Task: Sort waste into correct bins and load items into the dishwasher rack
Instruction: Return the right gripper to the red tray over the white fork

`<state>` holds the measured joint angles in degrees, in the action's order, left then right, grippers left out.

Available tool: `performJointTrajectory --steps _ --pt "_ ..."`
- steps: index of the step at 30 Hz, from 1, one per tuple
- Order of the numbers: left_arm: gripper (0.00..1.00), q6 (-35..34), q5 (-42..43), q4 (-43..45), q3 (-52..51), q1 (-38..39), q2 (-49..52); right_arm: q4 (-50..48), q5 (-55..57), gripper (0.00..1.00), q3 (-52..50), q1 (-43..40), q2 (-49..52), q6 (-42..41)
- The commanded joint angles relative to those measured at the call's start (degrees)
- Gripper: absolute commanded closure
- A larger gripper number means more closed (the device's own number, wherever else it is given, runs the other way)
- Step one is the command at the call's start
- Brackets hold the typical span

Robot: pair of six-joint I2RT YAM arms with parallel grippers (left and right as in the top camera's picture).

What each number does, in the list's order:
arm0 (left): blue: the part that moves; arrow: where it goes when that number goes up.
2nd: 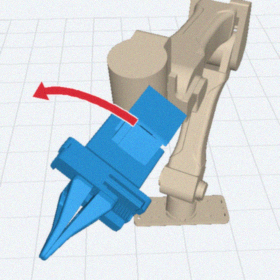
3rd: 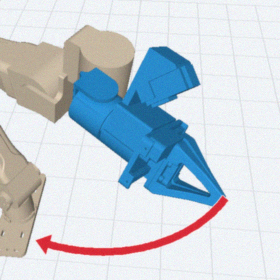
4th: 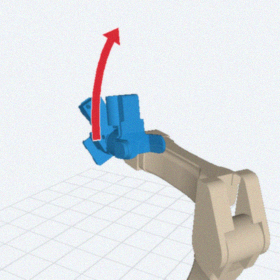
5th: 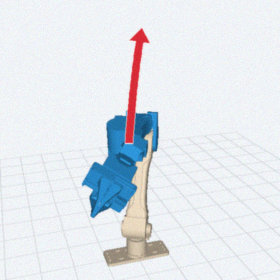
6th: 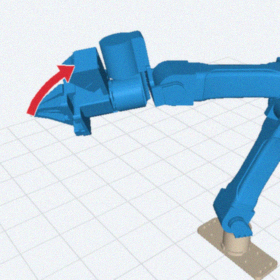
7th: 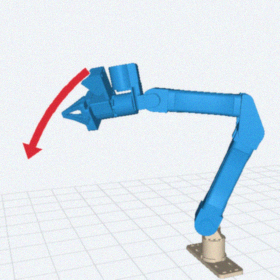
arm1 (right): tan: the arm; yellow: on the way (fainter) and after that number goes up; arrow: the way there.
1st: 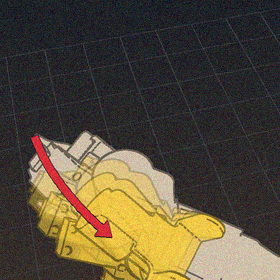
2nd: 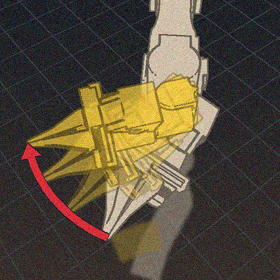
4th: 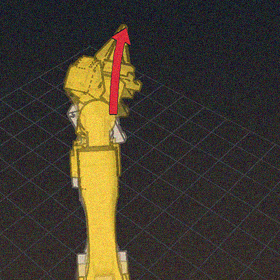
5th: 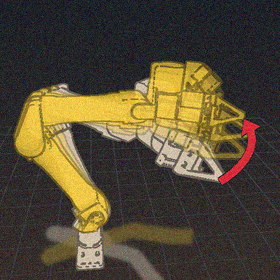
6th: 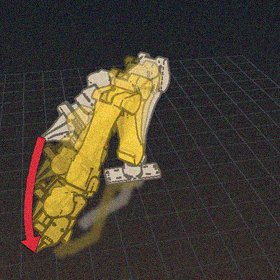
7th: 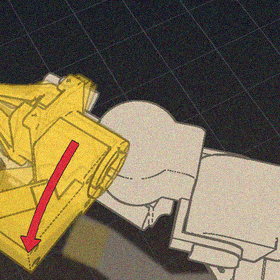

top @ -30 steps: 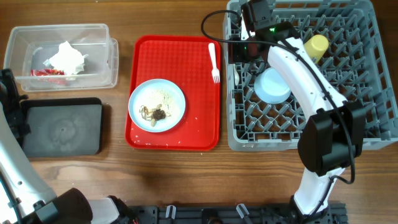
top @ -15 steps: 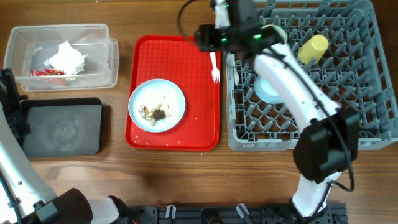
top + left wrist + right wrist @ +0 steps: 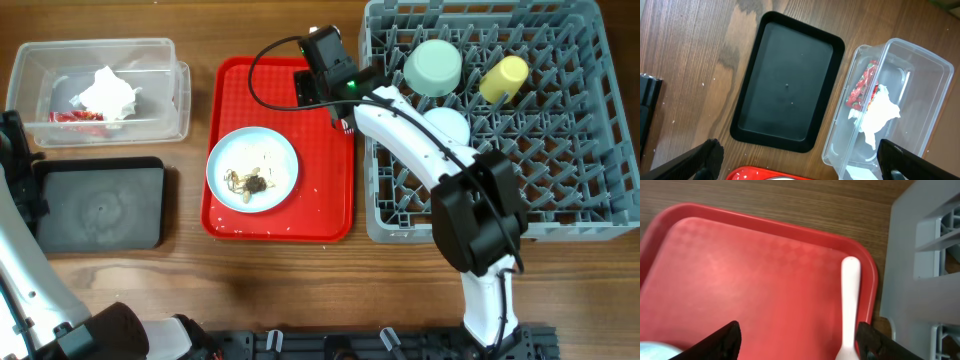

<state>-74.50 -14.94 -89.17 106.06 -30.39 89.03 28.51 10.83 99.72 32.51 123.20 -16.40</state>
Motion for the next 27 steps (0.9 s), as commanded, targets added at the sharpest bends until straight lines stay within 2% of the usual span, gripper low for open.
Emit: performJointTrajectory --steps 1,27 --pt "0.0 -0.98 -0.33 -0.09 -0.11 -0.26 0.24 -0.87 2.64 0.26 0.37 0.07 1.27 -0.11" --pt "0.0 -0.98 -0.33 -0.07 -0.11 -0.26 0.24 1.05 4.81 0.27 0.28 0.04 9.55 -0.09"
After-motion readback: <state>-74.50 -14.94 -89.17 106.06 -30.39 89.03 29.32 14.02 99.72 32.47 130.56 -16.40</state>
